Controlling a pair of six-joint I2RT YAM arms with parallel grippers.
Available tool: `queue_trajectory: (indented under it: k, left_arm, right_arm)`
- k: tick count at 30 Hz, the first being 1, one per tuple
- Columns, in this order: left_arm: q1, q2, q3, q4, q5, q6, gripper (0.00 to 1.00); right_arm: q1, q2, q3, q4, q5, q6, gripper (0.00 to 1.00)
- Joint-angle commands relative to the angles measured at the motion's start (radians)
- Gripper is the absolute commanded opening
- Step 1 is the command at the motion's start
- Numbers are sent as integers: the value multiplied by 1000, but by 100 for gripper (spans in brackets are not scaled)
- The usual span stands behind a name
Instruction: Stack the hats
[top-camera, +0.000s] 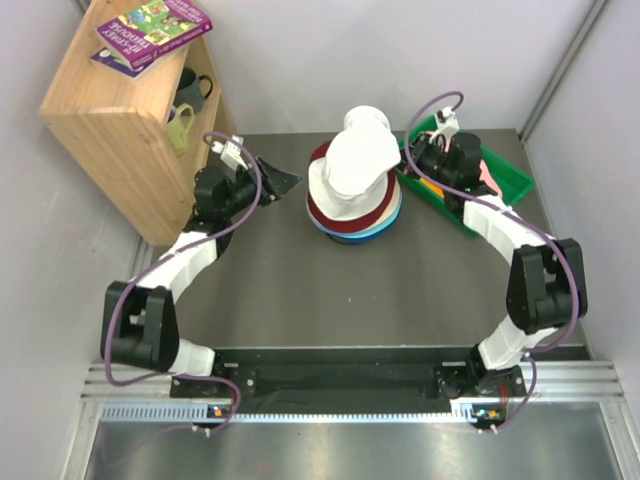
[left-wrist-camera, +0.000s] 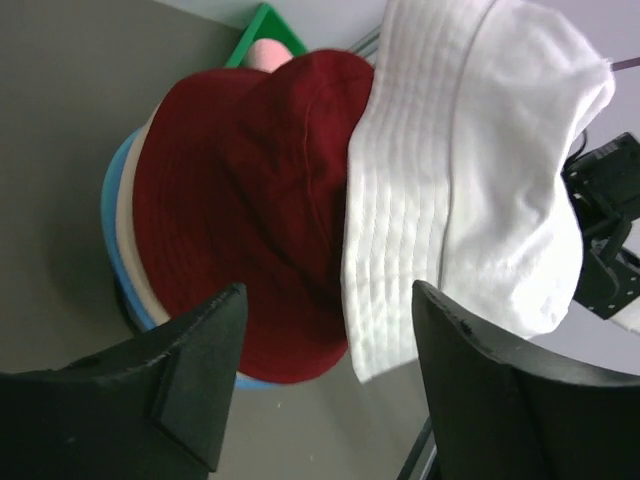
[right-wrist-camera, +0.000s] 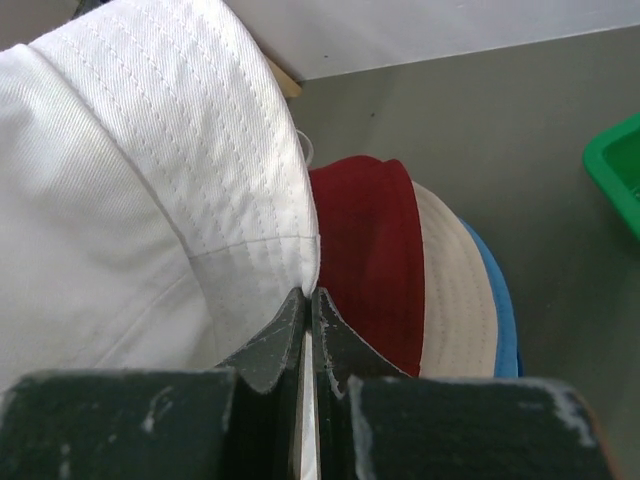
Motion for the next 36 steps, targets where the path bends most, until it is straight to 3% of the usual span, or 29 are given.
queue_trajectory:
  k: [1, 7, 12, 20, 32, 36]
  left_arm:
    - [4, 118, 79, 283, 79, -119, 69]
    - [1, 247, 116, 483, 167, -258, 63]
    - [-13, 255, 104, 535, 173, -296, 54]
    - [-49, 114, 45, 327, 61, -171, 58]
    - [-102, 169, 105, 218, 64, -99, 59]
    - [-111, 166, 99, 274, 62, -129, 44]
  right_arm:
    - [-11, 39, 86, -18, -2, -40, 0]
    - [-13, 59, 105, -26, 9, -45, 0]
    - [-13, 64, 114, -37, 12, -48, 0]
    - [-11, 50, 109, -40, 20, -53, 0]
    - [-6, 36, 88, -35, 16, -51, 0]
    - [-5, 33, 88, -37, 16, -51, 0]
